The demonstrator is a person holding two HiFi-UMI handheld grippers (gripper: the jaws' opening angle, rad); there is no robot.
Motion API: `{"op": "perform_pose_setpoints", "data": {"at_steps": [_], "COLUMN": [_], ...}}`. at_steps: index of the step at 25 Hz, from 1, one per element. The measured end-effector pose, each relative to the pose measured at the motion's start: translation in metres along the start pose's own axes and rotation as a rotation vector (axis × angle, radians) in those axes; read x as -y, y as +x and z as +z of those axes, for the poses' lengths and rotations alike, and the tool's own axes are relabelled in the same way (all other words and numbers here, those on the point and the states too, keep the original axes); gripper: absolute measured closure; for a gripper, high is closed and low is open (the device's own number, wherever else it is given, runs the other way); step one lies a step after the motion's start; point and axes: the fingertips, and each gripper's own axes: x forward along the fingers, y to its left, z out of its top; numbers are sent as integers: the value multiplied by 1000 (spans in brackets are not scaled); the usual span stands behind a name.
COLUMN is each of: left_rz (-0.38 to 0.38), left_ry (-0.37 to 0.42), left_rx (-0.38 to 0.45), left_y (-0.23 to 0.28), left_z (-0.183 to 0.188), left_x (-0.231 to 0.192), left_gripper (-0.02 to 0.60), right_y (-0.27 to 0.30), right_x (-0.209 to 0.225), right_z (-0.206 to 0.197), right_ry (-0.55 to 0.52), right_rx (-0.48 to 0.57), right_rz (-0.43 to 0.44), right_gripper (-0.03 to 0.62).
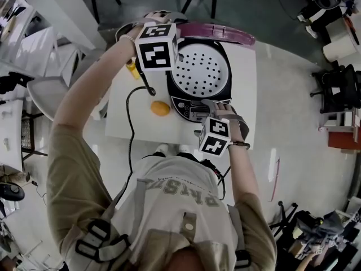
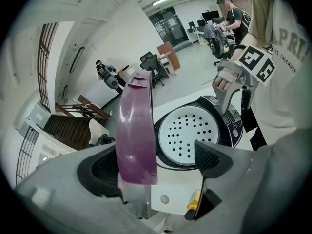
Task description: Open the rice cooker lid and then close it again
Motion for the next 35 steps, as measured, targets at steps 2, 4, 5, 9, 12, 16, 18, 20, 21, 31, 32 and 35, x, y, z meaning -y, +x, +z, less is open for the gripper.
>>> {"op": "perform_pose_setpoints", "data": {"at_steps": [2,4,5,9,12,16,18,20,21,31,32,35], "left_rz": [10,19,23,40,49,54,60,64,66,81,80,78], "left_ry": [-1,-9,-15,-32,-54,-61,-62,-62,-61,-82,-84,-89], "left_rx": [-4,-3,0,20,33,12,-1,-11,-14,-32,-33,-34], "left_y": [2,3,4,8,11,15,17,18,19,25,26,26], "left_z": [-1,-4,-5,-4,-5,-10,-13,-14,-15,-19,-20,-22], "left_x": [-10,-19,-24,-43,-54,-67,-74,-80,-83,-104,-104,-104], "left_gripper": [103,103,104,104,103,104,104,104,104,104,104,104], "right_y": [1,1,2,0,0,0,1,1,1,0,0,1], "right_x": [1,2,2,4,5,5,5,5,5,5,6,6], "right_z": [-1,0,2,3,3,2,2,2,2,2,2,2], "right_ry": [4,7,9,24,31,25,22,21,21,21,20,20], "right_rx": [-1,4,9,25,35,36,34,35,36,43,43,44], "right_rz": [0,-2,-3,-7,-7,-4,-2,-2,-2,-1,-1,-5], "right_gripper": [155,155,155,155,155,155,155,155,155,155,155,155]}}
